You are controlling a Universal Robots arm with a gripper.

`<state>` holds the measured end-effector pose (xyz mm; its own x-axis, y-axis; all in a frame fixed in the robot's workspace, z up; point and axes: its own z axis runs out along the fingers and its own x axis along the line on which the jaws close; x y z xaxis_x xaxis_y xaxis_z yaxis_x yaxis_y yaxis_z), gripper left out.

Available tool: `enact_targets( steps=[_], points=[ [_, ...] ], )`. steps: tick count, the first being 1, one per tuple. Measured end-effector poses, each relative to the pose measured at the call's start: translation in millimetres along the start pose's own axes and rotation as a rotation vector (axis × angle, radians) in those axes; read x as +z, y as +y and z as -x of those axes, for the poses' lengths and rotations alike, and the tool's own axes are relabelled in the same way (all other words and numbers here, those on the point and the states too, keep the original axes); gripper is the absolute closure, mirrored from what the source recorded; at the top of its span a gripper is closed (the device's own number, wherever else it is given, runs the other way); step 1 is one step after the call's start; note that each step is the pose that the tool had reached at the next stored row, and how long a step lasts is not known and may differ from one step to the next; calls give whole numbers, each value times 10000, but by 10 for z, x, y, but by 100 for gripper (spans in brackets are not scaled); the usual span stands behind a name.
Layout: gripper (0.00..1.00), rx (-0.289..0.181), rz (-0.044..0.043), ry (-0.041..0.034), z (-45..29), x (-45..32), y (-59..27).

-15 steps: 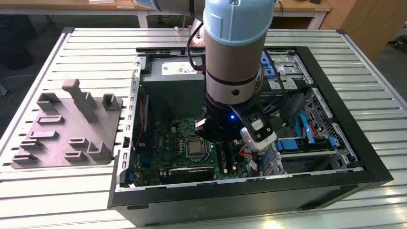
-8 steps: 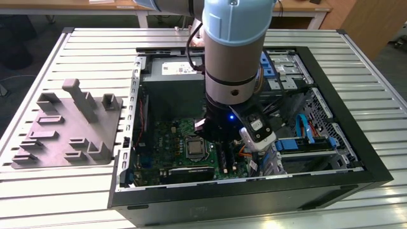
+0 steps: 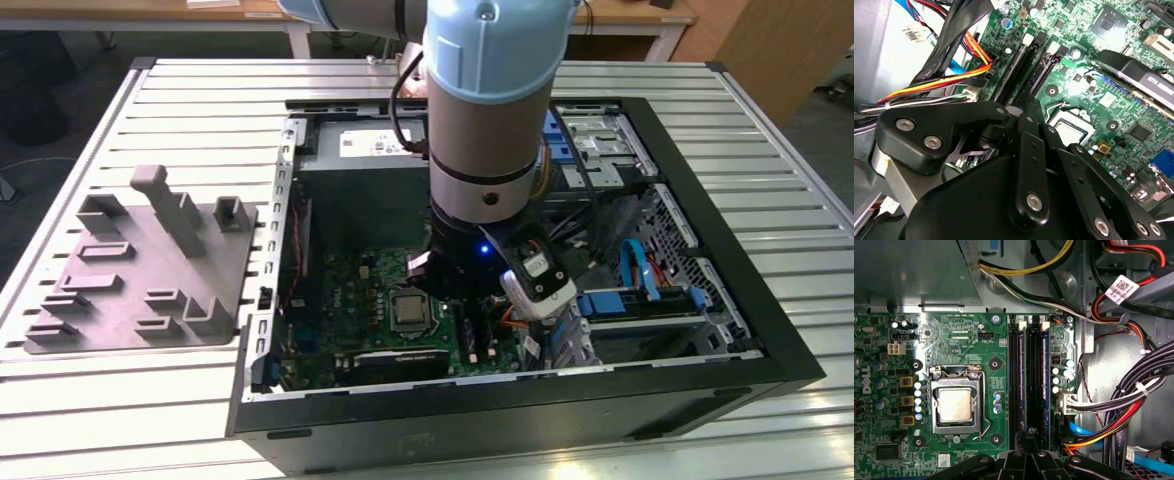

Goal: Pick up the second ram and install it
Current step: 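Press down the second ram until it locks into place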

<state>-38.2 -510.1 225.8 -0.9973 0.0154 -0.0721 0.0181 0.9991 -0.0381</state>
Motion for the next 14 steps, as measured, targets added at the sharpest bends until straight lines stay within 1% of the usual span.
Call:
enact_targets(
  steps=[5,9,12,14],
  points=[
    [90,-1,1,0,6,2,0],
    [90,-1,2,0,3,41,2],
    [90,-1,0,0,3,42,2],
    [90,-1,-3,1,2,56,2]
  ],
)
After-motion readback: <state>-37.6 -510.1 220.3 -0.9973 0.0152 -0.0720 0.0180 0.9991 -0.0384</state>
